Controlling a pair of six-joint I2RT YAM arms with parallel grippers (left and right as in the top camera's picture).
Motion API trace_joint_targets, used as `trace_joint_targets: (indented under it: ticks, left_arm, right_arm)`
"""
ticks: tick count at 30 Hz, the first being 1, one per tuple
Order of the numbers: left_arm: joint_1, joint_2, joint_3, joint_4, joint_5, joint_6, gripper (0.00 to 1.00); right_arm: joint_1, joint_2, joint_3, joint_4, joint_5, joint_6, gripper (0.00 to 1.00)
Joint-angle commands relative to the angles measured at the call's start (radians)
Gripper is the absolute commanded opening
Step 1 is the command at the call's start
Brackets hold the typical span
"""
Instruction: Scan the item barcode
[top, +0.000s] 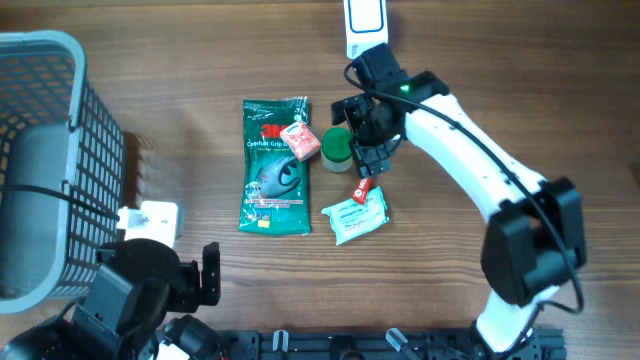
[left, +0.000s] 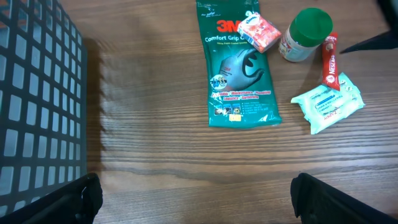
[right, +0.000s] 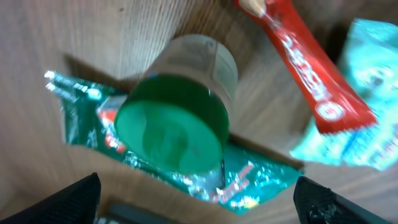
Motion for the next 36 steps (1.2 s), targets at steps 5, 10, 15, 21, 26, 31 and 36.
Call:
trace_joint_targets:
  ticks: [5,10,15,21,26,31,36]
  left_arm:
    - [0.003,-0.005,0.003,0.002,-0.009,-0.013,1.00]
    - [0.003,-0.005,0.003,0.002,-0.009,-0.012,1.00]
    - [0.003,-0.005,0.003,0.002,-0.009,-0.012,1.00]
    - [0.003,-0.005,0.003,0.002,-0.009,-0.013,1.00]
    - [0.003,-0.005,0.003,0.002,-0.009,-0.013,1.00]
    - [0.003,-0.005,0.003,0.002,-0.009,-0.012,1.00]
    - [0.003,-0.005,0.003,0.002,-0.009,-0.013,1.00]
  right_arm:
    - [0.000,0.103,0.027,0.116,0.035,0.024,0.99]
    - [0.000,0.105,0.027,0.131,0.048,-0.057,0.99]
    - [-0.003,0.103,0.027,0.128,0.072,-0.430,0.91]
    - [-0.035,0.069,0.027,0.074,0.052,-0.583,0.62]
    - [-0.034,0.065,0.027,0.073,0.018,-0.584,0.96]
    - [-0.032,0.041,0.045,0.062,0.012,-0.729,0.99]
    - [-0.029,0.007,0.045,-0.024,0.012,-0.877,1.00]
